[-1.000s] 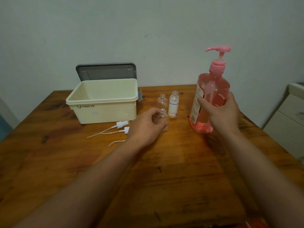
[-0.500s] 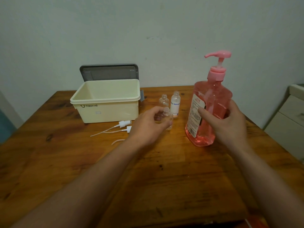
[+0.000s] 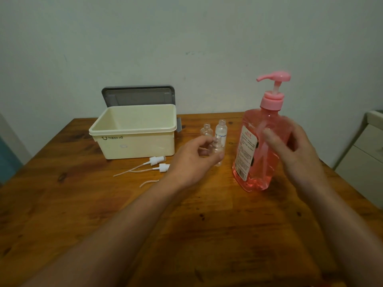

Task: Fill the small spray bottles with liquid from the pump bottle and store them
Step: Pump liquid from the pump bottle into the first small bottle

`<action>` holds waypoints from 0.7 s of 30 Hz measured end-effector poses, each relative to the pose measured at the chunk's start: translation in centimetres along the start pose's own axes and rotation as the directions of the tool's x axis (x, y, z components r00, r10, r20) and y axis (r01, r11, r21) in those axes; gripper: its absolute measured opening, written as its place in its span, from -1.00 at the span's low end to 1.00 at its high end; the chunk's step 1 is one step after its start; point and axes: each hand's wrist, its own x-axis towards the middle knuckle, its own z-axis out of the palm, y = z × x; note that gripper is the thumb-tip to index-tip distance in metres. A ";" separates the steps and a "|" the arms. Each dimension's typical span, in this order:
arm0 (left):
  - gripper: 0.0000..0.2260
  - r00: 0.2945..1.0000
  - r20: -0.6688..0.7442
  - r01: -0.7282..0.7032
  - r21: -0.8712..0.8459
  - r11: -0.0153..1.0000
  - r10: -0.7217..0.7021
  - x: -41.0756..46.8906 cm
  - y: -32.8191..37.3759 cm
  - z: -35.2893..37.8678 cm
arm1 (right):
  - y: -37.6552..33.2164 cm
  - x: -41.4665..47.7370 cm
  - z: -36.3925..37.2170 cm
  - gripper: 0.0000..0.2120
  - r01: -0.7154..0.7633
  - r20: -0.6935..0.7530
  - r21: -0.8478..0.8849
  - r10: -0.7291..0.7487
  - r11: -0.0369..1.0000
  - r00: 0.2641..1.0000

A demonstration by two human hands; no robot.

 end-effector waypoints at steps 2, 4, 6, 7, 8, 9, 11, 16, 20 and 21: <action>-0.64 1.000 -0.003 -0.008 -0.033 0.999 0.008 0.0 0.4 0.1 | -1.3 0.9 -0.5 -0.35 0.025 -0.045 0.026 -0.024 0.999 0.999; -0.61 1.000 -0.007 -0.015 -0.060 0.998 0.015 0.2 0.9 0.2 | -2.7 2.2 -0.8 -0.46 0.033 -0.058 0.036 -0.030 0.999 0.998; -0.59 0.999 -0.014 -0.037 -0.076 0.996 0.036 0.4 1.6 0.4 | -4.1 3.8 -1.1 -0.44 0.010 -0.048 0.085 -0.006 0.996 0.999; -0.59 0.998 -0.016 -0.054 -0.083 0.995 0.052 0.5 2.0 0.5 | -4.6 4.6 -1.2 -0.42 -0.002 -0.038 0.112 0.006 0.994 0.999; -0.59 0.997 -0.018 -0.071 -0.090 0.993 0.070 0.6 2.4 0.5 | -5.0 5.5 -1.3 -0.40 -0.011 -0.026 0.133 0.015 0.991 1.000; -0.59 0.996 -0.020 -0.087 -0.098 0.991 0.085 0.7 2.9 0.5 | -5.4 6.2 -1.3 -0.38 -0.021 -0.008 0.140 0.023 0.990 1.000; -0.61 0.993 -0.025 -0.116 -0.123 0.986 0.114 0.8 3.7 0.6 | -5.8 7.4 -1.2 -0.35 -0.051 0.056 0.129 0.044 0.990 0.997; -0.61 0.989 -0.048 -0.144 -0.191 0.971 0.137 1.4 5.1 0.7 | -5.9 8.2 -1.0 -0.37 -0.137 0.241 0.177 0.092 0.975 0.966; -0.66 0.983 -0.081 -0.180 -0.232 0.956 0.165 1.9 6.0 0.5 | -5.8 8.1 -0.9 -0.35 -0.206 0.310 0.194 0.140 0.959 0.941; -0.66 0.981 -0.089 -0.191 -0.239 0.952 0.174 1.9 6.3 0.4 | -5.8 8.1 -0.9 -0.35 -0.212 0.311 0.199 0.143 0.957 0.939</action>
